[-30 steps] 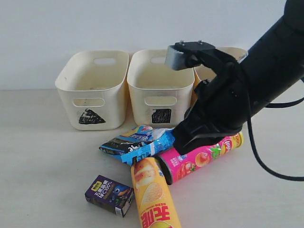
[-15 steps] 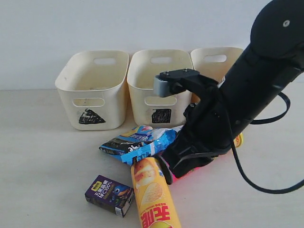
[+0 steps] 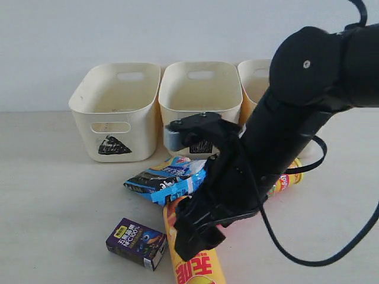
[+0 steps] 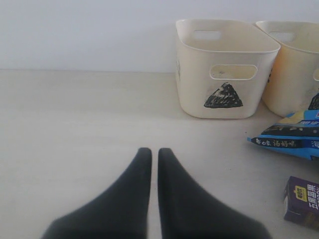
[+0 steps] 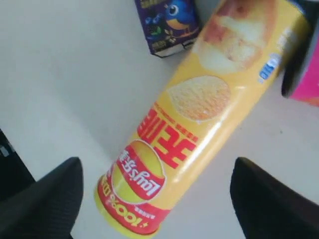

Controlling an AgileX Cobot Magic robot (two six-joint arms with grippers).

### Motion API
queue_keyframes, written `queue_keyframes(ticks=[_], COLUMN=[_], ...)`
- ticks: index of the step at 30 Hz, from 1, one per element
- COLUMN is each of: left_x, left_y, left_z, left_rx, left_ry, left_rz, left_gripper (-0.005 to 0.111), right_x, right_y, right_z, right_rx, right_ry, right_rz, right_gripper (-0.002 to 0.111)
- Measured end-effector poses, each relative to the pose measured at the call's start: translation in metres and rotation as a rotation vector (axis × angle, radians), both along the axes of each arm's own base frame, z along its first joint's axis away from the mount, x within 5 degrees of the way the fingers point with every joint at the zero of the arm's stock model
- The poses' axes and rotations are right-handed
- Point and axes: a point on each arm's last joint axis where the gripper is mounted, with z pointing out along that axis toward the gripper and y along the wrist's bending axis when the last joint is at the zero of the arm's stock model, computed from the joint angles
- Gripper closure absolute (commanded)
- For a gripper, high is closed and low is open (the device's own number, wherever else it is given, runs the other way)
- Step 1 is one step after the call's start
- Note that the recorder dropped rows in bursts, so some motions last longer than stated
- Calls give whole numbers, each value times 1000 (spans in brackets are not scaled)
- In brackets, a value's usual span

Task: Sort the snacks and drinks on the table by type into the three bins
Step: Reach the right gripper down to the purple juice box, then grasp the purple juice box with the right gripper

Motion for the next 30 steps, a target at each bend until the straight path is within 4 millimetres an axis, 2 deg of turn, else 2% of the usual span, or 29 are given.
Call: queue_keyframes(ticks=[4, 12, 19, 25, 30], left_x=[0, 0, 0, 0, 0], left_y=[0, 0, 0, 0, 0], left_z=[0, 0, 0, 0, 0], left_rx=[0, 0, 0, 0, 0], left_ry=[0, 0, 0, 0, 0], left_rz=[0, 0, 0, 0, 0], left_gripper=[102, 102, 102, 102, 102], right_x=[-7, 30, 59, 64, 67], right_y=[22, 66, 97, 122, 134], right_z=[-2, -15, -37, -57, -75], right_rx=[-14, -45, -56, -81, -116], right_ry=[-66, -96, -106, -126, -136], right_rz=[83, 176, 240, 296, 315], right_gripper=[28, 28, 28, 28, 28])
